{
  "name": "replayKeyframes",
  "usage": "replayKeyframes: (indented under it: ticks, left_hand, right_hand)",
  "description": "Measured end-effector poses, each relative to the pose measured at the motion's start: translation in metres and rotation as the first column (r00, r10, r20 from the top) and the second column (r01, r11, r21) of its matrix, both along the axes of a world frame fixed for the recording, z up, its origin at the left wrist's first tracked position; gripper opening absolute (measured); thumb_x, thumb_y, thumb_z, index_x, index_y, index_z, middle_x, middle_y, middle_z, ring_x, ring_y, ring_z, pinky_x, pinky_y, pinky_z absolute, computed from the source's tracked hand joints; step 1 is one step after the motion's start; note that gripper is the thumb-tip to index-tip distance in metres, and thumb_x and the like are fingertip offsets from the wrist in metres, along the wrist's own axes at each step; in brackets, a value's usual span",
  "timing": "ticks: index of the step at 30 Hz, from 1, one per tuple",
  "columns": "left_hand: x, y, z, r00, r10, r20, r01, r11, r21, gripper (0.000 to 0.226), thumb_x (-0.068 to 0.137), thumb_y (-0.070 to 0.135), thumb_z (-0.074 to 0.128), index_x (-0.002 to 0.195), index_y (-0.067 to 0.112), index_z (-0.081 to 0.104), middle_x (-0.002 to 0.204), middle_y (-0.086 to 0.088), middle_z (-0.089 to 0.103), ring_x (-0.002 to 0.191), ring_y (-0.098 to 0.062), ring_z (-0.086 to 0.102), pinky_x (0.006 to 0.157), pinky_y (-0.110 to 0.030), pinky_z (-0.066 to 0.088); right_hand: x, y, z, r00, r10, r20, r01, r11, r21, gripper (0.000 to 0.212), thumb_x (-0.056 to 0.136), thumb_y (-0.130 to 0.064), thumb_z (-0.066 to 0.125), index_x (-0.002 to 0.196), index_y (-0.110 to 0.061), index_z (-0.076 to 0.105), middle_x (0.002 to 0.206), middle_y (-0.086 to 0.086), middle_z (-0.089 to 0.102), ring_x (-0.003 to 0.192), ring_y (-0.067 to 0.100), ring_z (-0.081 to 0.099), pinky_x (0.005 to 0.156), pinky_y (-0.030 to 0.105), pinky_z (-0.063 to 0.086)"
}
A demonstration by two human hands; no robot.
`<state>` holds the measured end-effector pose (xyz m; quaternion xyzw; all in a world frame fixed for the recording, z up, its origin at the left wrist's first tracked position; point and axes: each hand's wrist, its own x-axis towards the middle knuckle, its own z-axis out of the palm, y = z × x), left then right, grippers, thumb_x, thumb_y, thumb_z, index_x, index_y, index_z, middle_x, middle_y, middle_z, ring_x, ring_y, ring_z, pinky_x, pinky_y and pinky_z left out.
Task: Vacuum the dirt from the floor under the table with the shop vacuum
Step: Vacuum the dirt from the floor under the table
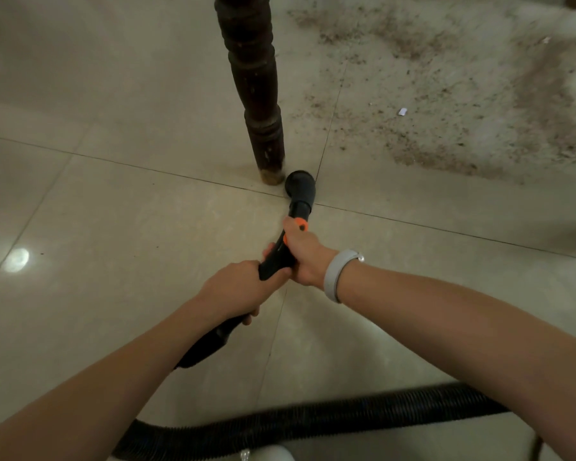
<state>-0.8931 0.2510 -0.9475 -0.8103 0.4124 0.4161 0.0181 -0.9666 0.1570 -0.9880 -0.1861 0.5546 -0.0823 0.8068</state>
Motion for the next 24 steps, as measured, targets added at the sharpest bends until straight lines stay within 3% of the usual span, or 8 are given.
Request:
replayKeyframes:
  ticks: [3,9,11,13,15,19,21,24]
  left_hand:
    - [-0.004,0.005,0.002,0.999,0.048,-0.007,-0.048,0.999,0.007,0.053,0.087,0.064,0.043,0.077,0.013,0.055,0.058,-0.002,0.065,0.043,-0.014,0.060,0.058,-0.026,0.052]
    - [0.000,-0.005,0.009,0.995,0.089,0.047,-0.087,0.995,-0.040,0.053,0.086,0.063,0.044,0.076,0.012,0.056,0.059,-0.002,0.066,0.045,-0.014,0.061,0.059,-0.027,0.052]
    - [0.000,-0.003,0.009,0.994,0.056,0.098,-0.052,0.998,-0.037,0.053,0.087,0.064,0.041,0.078,0.014,0.055,0.060,-0.001,0.065,0.046,-0.013,0.061,0.059,-0.026,0.052]
    - [0.000,0.002,0.008,0.984,0.024,0.177,-0.017,0.999,-0.041,0.052,0.087,0.065,0.039,0.078,0.016,0.053,0.062,-0.001,0.064,0.049,-0.014,0.063,0.058,-0.025,0.050]
    - [0.001,0.005,0.009,0.971,-0.001,0.241,0.014,0.999,-0.052,0.052,0.088,0.066,0.037,0.080,0.017,0.050,0.065,0.000,0.062,0.057,-0.016,0.064,0.059,-0.027,0.049]
    - [-0.004,-0.004,0.016,0.937,-0.132,0.322,0.170,0.981,-0.093,0.044,0.092,0.060,0.037,0.093,0.016,0.043,0.070,0.002,0.050,0.067,-0.019,0.056,0.060,-0.029,0.042]
    - [-0.010,-0.012,0.019,0.939,-0.188,0.289,0.216,0.974,-0.070,0.044,0.093,0.059,0.036,0.098,0.016,0.045,0.076,0.001,0.054,0.071,-0.019,0.057,0.063,-0.030,0.044]
    - [-0.025,-0.026,0.023,0.984,-0.169,0.065,0.173,0.983,-0.065,0.040,0.094,0.056,0.038,0.099,0.018,0.049,0.080,0.002,0.056,0.071,-0.015,0.056,0.060,-0.028,0.043]
  right_hand:
    - [0.000,0.011,0.003,0.999,0.026,0.024,-0.027,0.999,0.035,0.034,0.095,-0.035,0.052,0.113,-0.008,0.044,0.076,0.011,0.055,0.060,0.021,0.057,0.062,0.033,0.053]
    - [0.003,-0.006,0.012,0.995,0.087,0.052,-0.087,0.996,0.007,0.039,0.095,-0.039,0.051,0.117,-0.009,0.043,0.078,0.009,0.057,0.062,0.020,0.060,0.061,0.033,0.052]
    - [0.006,-0.006,0.010,0.993,0.111,0.036,-0.111,0.994,-0.007,0.042,0.095,-0.040,0.051,0.121,-0.009,0.043,0.077,0.009,0.057,0.063,0.021,0.061,0.072,0.035,0.056]
    - [0.009,-0.004,0.006,0.992,0.127,0.023,-0.127,0.992,-0.019,0.039,0.095,-0.042,0.050,0.117,-0.010,0.043,0.076,0.008,0.057,0.064,0.021,0.062,0.094,0.039,0.051]
    - [0.012,-0.004,0.006,0.996,0.091,0.023,-0.090,0.995,-0.036,0.034,0.095,-0.041,0.049,0.109,-0.011,0.043,0.075,0.007,0.056,0.064,0.021,0.061,0.097,0.042,0.049]
    - [0.007,-0.021,0.005,0.996,-0.038,0.075,0.041,0.998,-0.040,0.037,0.095,-0.039,0.051,0.112,-0.008,0.043,0.073,0.010,0.052,0.060,0.021,0.056,0.059,0.034,0.054]
    - [-0.005,-0.040,0.002,0.997,-0.008,0.074,0.009,1.000,-0.015,0.040,0.092,-0.044,0.053,0.106,-0.006,0.047,0.070,0.009,0.053,0.058,0.019,0.056,0.055,0.032,0.052]
    - [-0.027,-0.068,0.001,0.998,0.034,0.044,-0.036,0.998,0.044,0.039,0.087,-0.045,0.060,0.089,-0.007,0.051,0.060,0.007,0.056,0.049,0.019,0.056,0.052,0.028,0.052]
